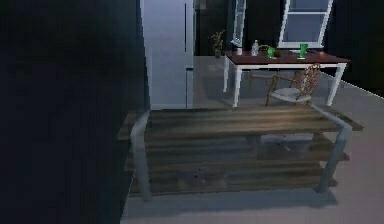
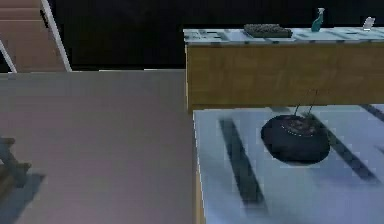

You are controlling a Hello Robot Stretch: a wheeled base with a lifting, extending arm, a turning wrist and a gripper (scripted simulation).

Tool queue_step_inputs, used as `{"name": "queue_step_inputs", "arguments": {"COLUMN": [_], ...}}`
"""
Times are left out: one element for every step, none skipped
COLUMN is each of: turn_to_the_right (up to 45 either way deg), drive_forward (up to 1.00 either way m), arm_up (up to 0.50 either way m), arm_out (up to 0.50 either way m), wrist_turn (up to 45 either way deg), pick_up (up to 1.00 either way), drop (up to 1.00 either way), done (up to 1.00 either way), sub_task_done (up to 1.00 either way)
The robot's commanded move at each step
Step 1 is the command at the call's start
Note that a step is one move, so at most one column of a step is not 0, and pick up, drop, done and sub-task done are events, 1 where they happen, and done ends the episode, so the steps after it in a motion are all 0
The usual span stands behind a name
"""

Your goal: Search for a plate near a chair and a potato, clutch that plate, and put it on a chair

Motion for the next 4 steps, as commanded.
{"name": "queue_step_inputs", "arguments": {"turn_to_the_right": [0.0,45.0,15.0,0.0], "drive_forward": [0.05,0.0,0.0,1.0], "arm_up": [0.0,0.0,0.0,0.0], "arm_out": [0.0,0.0,0.0,0.0], "wrist_turn": [0.0,0.0,0.0,0.0], "pick_up": [0.0,0.0,0.0,0.0], "drop": [0.0,0.0,0.0,0.0], "done": [0.0,0.0,0.0,0.0], "sub_task_done": [0.0,0.0,0.0,0.0]}}
